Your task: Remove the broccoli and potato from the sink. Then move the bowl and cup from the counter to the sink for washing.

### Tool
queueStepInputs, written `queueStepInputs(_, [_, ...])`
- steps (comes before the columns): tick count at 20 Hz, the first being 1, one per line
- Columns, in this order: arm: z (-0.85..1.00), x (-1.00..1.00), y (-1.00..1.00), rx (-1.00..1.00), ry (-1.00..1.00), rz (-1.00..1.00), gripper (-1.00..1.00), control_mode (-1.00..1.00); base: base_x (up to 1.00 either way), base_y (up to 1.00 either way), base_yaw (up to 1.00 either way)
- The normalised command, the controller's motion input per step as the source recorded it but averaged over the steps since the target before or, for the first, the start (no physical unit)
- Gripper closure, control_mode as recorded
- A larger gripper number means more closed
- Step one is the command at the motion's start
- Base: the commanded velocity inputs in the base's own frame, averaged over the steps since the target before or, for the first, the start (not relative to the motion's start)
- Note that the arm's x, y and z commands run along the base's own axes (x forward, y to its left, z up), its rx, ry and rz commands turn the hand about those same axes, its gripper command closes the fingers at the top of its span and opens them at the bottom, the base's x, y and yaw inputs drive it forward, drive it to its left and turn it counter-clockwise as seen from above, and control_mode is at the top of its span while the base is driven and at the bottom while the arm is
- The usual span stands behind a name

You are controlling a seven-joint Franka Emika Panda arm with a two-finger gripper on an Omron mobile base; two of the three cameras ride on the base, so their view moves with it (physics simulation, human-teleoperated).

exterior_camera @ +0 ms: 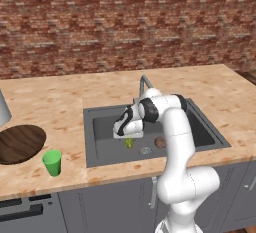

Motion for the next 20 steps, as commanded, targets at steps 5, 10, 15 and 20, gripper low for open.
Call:
queueStepInputs(5, [-0.01, -0.20, 0.03, 0.00, 0.02, -0.02, -1.00, -1.00, 0.00, 0.00, 0.00])
queueStepInputs(10, [-0.04, -0.22, 0.01, 0.00, 0.01, -0.03, -1.00, -1.00, 0.00, 0.00, 0.00])
queueStepInputs(15, [-0.15, -0.13, 0.01, 0.00, 0.00, -0.04, -1.00, -1.00, 0.00, 0.00, 0.00])
queueStepInputs(20, [-0.28, -0.02, 0.01, 0.00, -0.01, -0.02, -1.00, -1.00, 0.00, 0.00, 0.00])
